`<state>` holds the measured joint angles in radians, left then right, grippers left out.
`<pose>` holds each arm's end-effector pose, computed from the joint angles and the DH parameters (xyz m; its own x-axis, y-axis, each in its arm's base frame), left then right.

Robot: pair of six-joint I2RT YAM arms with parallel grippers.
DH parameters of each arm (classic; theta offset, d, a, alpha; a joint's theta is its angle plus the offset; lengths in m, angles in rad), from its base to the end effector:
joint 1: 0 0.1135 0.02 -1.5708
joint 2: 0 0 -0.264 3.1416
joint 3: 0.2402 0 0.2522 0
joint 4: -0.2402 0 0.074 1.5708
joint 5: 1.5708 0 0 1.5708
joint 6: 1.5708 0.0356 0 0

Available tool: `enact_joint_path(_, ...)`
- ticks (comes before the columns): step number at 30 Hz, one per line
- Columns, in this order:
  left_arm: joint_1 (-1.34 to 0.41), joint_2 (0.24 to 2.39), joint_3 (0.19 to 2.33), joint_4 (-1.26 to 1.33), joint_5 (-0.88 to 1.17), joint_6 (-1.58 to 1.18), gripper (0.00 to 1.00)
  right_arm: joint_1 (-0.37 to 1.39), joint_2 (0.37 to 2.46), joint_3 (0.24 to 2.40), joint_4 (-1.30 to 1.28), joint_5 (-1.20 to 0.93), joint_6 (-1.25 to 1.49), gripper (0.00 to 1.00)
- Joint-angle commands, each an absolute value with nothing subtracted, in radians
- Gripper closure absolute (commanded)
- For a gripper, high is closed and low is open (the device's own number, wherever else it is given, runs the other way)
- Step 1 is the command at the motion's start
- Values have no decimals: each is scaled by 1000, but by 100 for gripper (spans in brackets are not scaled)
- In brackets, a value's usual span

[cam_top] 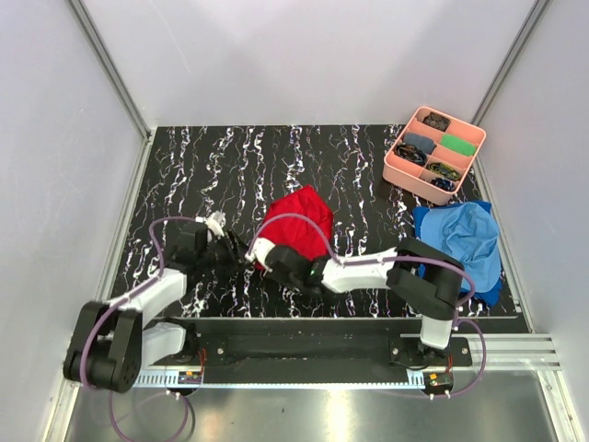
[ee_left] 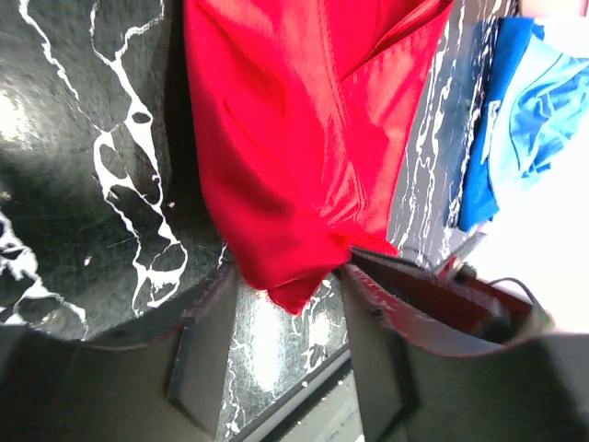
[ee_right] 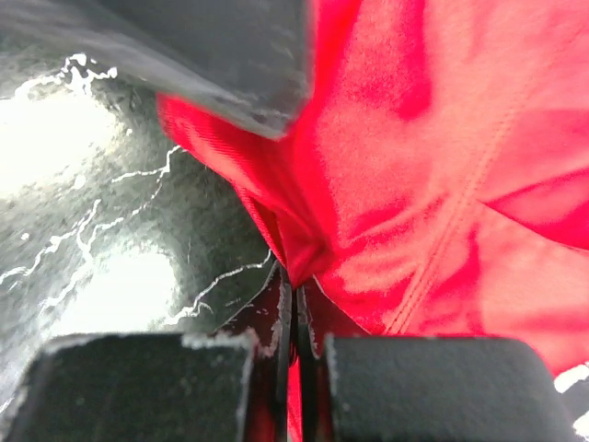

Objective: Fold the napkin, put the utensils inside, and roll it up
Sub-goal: Roll the napkin at the center of the board.

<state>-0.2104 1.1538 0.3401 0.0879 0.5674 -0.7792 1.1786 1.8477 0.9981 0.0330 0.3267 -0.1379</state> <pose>0.1943 -0.0611 0.1490 -0.8618 -0.4219 -0.2815 -0.0511 0.6244 -0.7794 0.1530 0.3401 0.1446 -0.1672 -0.7448 -0.6461 -0.8220 0.4671 -0.3258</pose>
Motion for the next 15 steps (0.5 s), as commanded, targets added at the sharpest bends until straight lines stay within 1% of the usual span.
enact_joint_path(1, -206, 1014, 364, 3, 454, -700, 44, 1094, 1804, 1040, -121, 11, -57, 100)
enact_joint_path(3, -206, 953, 353, -44, 404, -687, 41, 1059, 1810, 1058, -146, -87, -49, 100)
enact_joint_path(5, -206, 921, 341, -73, 379, -667, 34, 1036, 1821, 1078, -158, -183, -41, 100)
enact_joint_path(7, -206, 888, 333, -75, 370, -655, 30, 1000, 1838, 1092, -176, -253, -29, 100)
enact_joint_path(8, -207, 885, 325, -74, 370, -652, 28, 988, 1845, 1107, -182, -323, -25, 100)
enact_joint_path(10, -210, 873, 321, -72, 364, -640, 25, 948, 1870, 1124, -202, -430, -6, 100)
enact_joint_path(11, -215, 868, 318, -71, 361, -637, 23, 936, 1879, 1144, -210, -463, -6, 100)
enact_joint_path(15, -255, 870, 321, -69, 327, -623, 19, 882, 1917, 1187, -247, -592, 44, 100)
